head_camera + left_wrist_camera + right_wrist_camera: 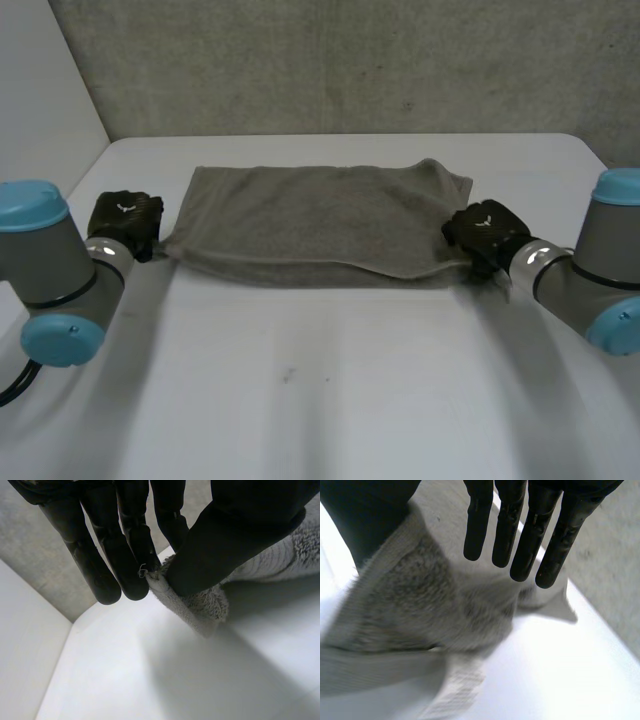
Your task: Fold the towel.
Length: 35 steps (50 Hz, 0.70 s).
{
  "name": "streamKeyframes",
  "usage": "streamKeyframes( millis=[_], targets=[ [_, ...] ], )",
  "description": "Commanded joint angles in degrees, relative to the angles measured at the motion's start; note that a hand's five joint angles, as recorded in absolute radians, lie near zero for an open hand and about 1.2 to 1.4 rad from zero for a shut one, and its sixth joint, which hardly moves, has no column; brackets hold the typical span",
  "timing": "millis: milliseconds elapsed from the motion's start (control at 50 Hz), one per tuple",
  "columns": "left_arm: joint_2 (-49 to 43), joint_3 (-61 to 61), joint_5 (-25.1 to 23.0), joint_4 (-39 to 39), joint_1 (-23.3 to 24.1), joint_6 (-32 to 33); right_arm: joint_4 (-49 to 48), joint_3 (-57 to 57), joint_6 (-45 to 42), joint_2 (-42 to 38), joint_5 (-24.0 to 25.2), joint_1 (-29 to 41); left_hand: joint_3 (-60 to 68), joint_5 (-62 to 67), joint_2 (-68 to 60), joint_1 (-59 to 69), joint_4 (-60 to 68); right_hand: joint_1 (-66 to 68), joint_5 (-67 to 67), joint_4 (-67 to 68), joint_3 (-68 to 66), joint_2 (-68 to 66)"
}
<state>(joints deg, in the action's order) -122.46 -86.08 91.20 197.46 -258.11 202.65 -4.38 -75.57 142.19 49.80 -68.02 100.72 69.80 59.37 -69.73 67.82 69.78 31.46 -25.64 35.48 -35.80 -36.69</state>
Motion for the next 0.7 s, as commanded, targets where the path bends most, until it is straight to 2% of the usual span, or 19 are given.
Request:
streamKeyframes(
  millis=[20,140,180,200,220,360,420,440,460,500,520,540,560,580,600,620,660,680,700],
  targets=[
    [5.03,-3.47,0.03,1.35,-1.87,-0.06,0.34,-3.26,17.65,2.93,-0.1,-5.09,10.2,10.63,-10.27,12.18,10.22,7.05,-2.86,3.03,-2.71,-1.82],
    [7.32,-5.06,-0.06,1.35,-2.31,-0.06,0.16,-4.85,23.92,3.2,0.78,-7.12,10.2,10.63,-10.27,12.18,10.22,12.43,-8.25,8.41,-8.1,-7.21],
    [8.37,-5.94,-0.14,1.35,-2.22,-0.06,-0.19,-5.81,24.62,3.11,0.87,-7.56,10.2,10.63,-10.27,12.18,10.22,29.48,-25.29,25.46,-25.14,-24.25],
    [8.38,-5.94,-0.14,1.35,-2.22,-0.06,-0.19,-5.81,24.63,3.11,0.87,-7.56,10.2,10.63,-10.27,12.18,10.22,29.59,-25.41,25.57,-25.25,-24.36],
    [8.81,-6.38,-0.32,1.35,-2.14,-0.06,-0.36,-6.16,24.63,3.02,0.87,-7.73,10.2,10.63,-10.27,12.18,10.22,45.41,-41.23,41.39,-41.07,-40.19],
    [11.01,-9.81,-0.85,0.64,-1.61,0.03,0.51,-6.52,23.31,4.87,1.31,-8.44,10.2,10.63,-10.27,12.18,10.22,48.54,-44.36,44.52,-44.2,-43.31],
    [13.9,-12.78,-1.11,-1.02,-1.52,0.55,3.5,-8.27,19.09,9.08,3.24,-8.53,10.2,10.63,-10.27,12.18,10.22,48.54,-44.36,44.52,-44.2,-43.31],
    [15.83,-14.36,-1.37,-3.29,-1.69,1.86,6.72,-9.14,14.91,11.0,4.81,-8.61,10.2,10.63,-10.27,12.18,10.22,48.54,-44.36,44.52,-44.2,-43.31],
    [15.85,-14.38,-1.37,-3.31,-1.7,1.87,6.75,-9.15,14.87,11.02,4.83,-8.61,10.2,10.63,-10.27,12.18,10.22,48.54,-44.36,44.52,-44.2,-43.31],
    [20.22,-16.74,-1.72,-11.18,-2.57,7.81,16.19,-10.03,2.8,13.82,6.41,-9.14,10.2,10.63,-10.27,12.18,10.22,48.54,-44.36,44.52,-44.2,-43.31],
    [20.24,-16.75,-1.73,-11.22,-2.58,7.85,16.24,-10.03,2.74,13.83,6.41,-9.14,10.2,10.63,-10.27,12.18,10.22,48.54,-44.36,44.52,-44.2,-43.31],
    [22.33,-17.79,-1.73,-16.44,-3.79,11.85,22.07,-10.21,-3.7,15.14,6.24,-9.92,10.2,10.63,-10.27,12.18,10.22,48.54,-44.36,44.52,-44.2,-43.31],
    [22.35,-17.81,-1.73,-16.5,-3.81,11.89,28.92,-10.47,-10.64,16.28,5.45,-11.32,10.2,10.63,-10.27,12.18,10.22,48.54,-44.36,44.52,-44.2,-43.31],
    [24.44,-18.85,-1.99,-22.06,-5.72,15.98,28.99,-10.47,-10.71,16.29,5.44,-11.34,10.2,10.63,-10.27,12.18,10.22,48.54,-44.36,44.52,-44.2,-43.31],
    [26.72,-20.17,-2.51,-27.34,-7.57,19.77,36.47,-10.82,-17.75,17.16,3.79,-13.08,10.2,10.63,-10.27,12.18,10.22,48.54,-44.36,44.52,-44.2,-43.31],
    [26.75,-20.18,-2.52,-27.39,-7.58,19.8,36.55,-10.82,-17.83,17.17,3.77,-13.1,10.2,10.63,-10.27,12.18,10.22,48.54,-44.36,44.52,-44.2,-43.31],
    [30.51,-22.02,-5.05,-34.22,-9.16,25.58,47.93,-10.22,-29.11,17.96,-0.08,-15.63,10.2,10.63,-10.27,12.18,10.22,48.54,-44.36,44.52,-44.2,-43.31],
    [30.52,-22.02,-5.07,-34.25,-9.17,25.6,47.97,-10.21,-29.16,17.96,-0.09,-15.64,10.2,10.63,-10.27,12.18,10.22,48.54,-44.36,44.52,-44.2,-43.31],
    [31.39,-21.94,-7.68,-34.08,-9.78,27.26,48.41,-9.34,-30.99,18.31,-0.88,-16.08,10.2,10.63,-10.27,12.18,10.22,48.54,-44.36,44.52,-44.2,-43.31]
  ],
)
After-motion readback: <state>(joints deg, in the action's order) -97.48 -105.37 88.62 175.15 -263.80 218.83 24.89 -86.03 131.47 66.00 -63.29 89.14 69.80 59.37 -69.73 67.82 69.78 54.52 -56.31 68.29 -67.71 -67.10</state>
